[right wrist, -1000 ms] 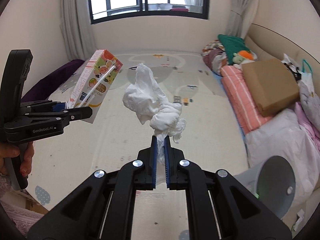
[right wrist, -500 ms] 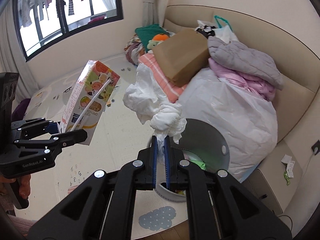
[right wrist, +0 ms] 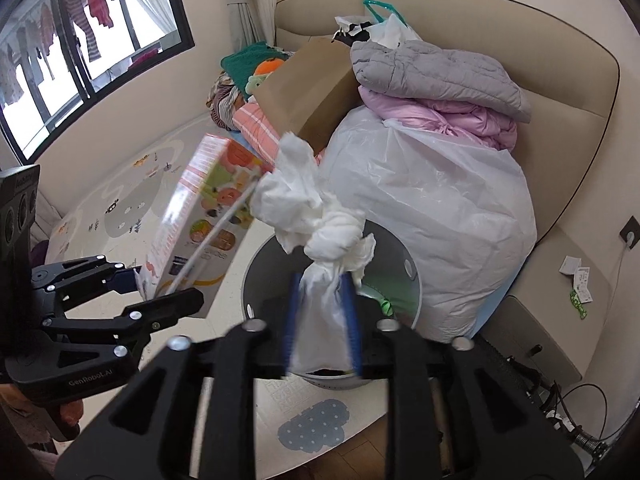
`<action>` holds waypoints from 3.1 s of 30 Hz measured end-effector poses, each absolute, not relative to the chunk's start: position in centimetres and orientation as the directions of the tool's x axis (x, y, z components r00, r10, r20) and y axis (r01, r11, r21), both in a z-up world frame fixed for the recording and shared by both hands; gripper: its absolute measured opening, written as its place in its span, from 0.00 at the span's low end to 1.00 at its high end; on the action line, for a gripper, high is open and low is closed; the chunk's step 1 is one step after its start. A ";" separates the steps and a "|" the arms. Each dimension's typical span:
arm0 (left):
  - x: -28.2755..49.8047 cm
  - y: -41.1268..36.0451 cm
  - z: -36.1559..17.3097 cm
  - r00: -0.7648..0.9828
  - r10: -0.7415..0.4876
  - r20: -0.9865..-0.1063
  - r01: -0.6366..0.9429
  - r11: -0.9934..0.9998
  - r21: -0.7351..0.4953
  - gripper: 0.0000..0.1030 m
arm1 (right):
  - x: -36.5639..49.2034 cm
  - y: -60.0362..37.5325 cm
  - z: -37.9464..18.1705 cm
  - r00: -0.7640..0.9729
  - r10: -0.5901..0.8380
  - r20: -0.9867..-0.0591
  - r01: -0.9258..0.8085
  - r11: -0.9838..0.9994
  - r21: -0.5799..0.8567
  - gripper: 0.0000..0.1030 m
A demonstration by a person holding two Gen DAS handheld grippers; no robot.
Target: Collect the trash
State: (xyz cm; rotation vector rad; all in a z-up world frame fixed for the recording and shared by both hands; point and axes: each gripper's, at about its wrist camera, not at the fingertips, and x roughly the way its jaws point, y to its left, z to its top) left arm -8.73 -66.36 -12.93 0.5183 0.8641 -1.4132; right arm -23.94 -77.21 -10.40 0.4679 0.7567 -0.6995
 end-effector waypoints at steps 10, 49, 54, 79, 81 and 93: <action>-8.5 -67.7 -14.0 -0.044 -0.604 -0.796 0.972 0.158 -0.174 0.70 | -25.0 -78.4 -9.6 0.515 -0.440 -0.736 0.750 0.646 0.138 0.66; 3.9 -18.1 -7.4 0.597 -0.166 -0.785 0.209 0.977 -0.047 0.87 | 1.1 -34.0 -7.7 0.634 0.227 -0.739 -0.264 0.962 0.068 0.81; 2.7 -9.6 -4.9 0.645 -0.078 -0.760 0.088 0.996 -0.027 0.89 | 1.2 -25.4 -6.9 0.616 0.271 -0.740 -0.335 0.940 0.065 0.84; 0.4 0.6 -1.2 0.680 0.028 -0.733 -0.104 0.993 -0.058 0.91 | 2.9 -15.3 -2.2 0.604 0.302 -0.738 -0.439 0.898 0.008 0.88; 0.4 0.7 -1.4 0.677 0.038 -0.735 -0.120 0.991 -0.059 0.91 | 3.1 -15.4 -2.0 0.608 0.304 -0.733 -0.444 0.896 0.003 0.88; 0.2 0.4 -1.3 0.663 0.068 -0.746 -0.145 0.989 -0.038 0.91 | 3.9 -16.4 -1.9 0.593 0.320 -0.739 -0.462 0.887 0.013 0.88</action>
